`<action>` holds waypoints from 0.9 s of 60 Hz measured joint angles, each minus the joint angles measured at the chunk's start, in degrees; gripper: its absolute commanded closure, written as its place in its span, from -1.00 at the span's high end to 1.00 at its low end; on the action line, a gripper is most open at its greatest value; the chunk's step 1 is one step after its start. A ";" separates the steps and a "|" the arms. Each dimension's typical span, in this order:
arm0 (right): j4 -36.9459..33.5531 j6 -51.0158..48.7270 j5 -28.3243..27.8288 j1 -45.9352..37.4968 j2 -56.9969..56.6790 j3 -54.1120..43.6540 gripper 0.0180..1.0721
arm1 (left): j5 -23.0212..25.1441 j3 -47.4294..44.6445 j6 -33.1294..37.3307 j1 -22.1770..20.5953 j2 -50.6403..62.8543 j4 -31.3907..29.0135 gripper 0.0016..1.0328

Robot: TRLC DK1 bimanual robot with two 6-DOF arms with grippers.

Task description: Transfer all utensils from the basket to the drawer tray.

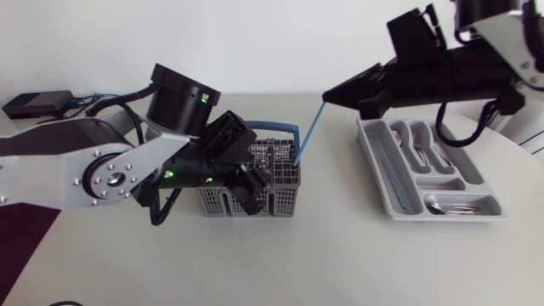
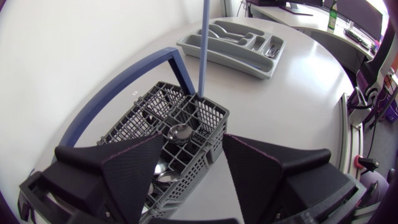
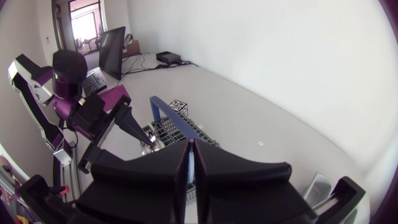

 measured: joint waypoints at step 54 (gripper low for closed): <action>-28.81 -13.42 8.44 -28.37 20.11 15.85 -0.89 | -1.25 -2.54 0.74 1.92 -5.09 -0.02 0.33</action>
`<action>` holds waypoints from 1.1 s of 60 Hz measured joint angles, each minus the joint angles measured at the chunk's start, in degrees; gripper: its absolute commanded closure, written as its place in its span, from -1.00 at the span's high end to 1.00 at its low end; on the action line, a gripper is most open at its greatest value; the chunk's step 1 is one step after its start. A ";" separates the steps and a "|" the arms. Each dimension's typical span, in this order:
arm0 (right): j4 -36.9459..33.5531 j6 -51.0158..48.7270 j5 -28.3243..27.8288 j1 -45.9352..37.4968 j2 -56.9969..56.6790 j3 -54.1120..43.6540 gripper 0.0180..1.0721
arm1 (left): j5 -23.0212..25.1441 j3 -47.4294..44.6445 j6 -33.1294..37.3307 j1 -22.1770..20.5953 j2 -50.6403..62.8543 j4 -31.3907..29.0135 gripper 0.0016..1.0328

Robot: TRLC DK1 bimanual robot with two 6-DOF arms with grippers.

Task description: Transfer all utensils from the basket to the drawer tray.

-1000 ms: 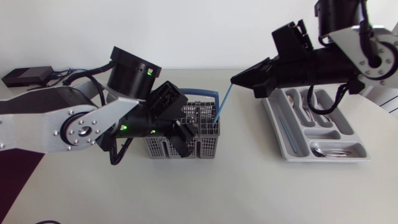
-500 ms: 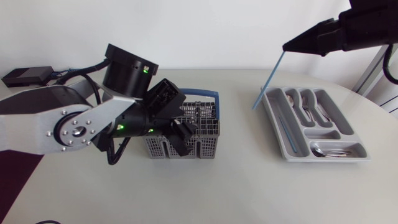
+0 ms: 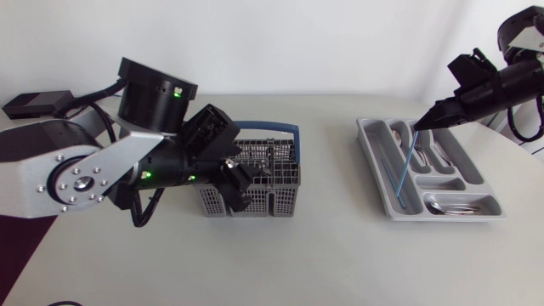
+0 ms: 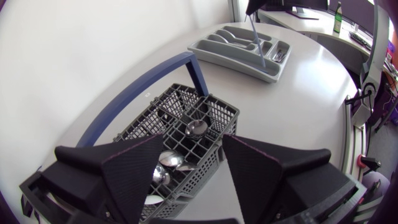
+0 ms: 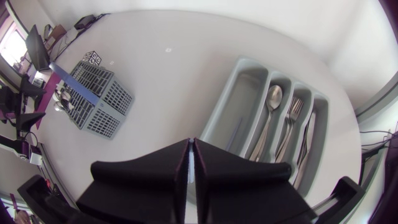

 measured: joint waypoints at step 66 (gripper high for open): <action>17.55 4.59 3.28 6.62 5.97 -6.38 0.34 | 0.00 -4.35 2.49 4.96 -4.00 1.62 0.35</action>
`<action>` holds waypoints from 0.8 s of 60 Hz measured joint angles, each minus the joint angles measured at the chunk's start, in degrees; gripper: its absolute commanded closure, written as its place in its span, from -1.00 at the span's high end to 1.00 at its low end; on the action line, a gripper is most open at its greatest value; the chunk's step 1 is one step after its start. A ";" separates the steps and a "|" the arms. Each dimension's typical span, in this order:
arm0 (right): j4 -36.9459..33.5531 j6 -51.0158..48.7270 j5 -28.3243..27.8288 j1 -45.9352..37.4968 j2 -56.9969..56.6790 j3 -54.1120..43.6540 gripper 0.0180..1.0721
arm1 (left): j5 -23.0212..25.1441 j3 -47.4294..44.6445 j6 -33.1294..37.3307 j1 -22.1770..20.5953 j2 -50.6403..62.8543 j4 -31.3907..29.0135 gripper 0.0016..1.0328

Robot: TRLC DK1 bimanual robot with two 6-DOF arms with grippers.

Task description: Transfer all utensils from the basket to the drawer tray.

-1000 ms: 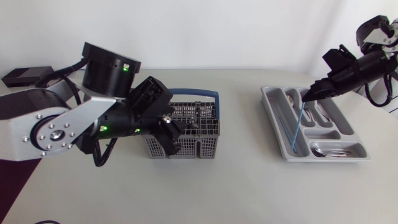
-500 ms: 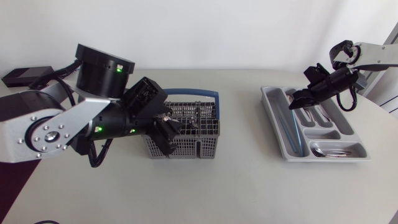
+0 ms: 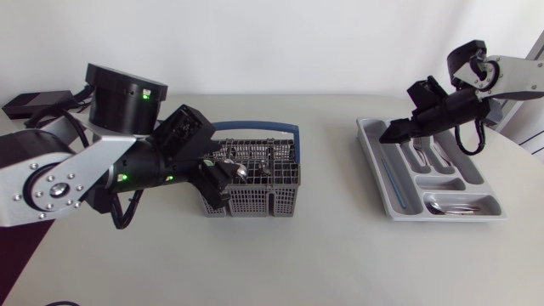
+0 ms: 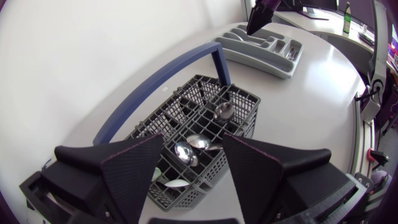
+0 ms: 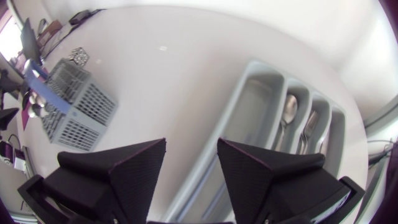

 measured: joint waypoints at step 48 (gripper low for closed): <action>6.19 11.02 0.85 37.07 -9.03 -9.07 0.28 | 0.24 -4.37 1.07 2.14 -1.92 1.62 0.36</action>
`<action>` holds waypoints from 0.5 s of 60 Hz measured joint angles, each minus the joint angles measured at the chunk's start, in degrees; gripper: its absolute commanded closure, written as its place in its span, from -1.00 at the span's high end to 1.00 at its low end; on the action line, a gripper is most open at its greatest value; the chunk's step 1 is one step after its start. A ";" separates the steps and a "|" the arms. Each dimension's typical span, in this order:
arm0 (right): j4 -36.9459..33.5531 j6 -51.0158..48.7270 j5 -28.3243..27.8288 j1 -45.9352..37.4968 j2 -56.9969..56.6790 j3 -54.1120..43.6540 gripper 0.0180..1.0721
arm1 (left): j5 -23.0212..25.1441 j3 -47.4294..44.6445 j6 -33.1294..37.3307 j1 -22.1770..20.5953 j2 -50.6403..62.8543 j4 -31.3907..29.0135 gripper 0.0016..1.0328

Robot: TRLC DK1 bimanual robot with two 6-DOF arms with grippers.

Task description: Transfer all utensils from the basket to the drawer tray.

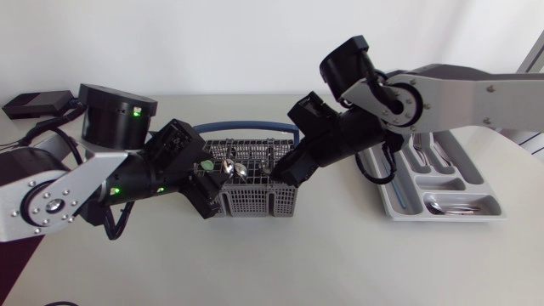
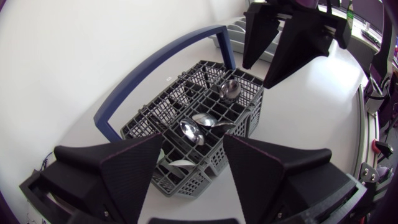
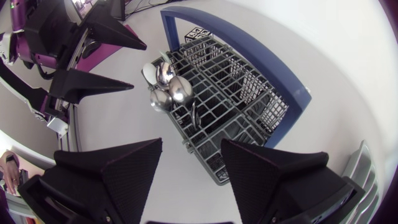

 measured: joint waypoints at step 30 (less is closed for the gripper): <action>5.22 1.09 4.11 2.99 7.93 3.28 -0.42 | 0.00 -0.33 0.13 0.00 -0.87 -0.04 0.36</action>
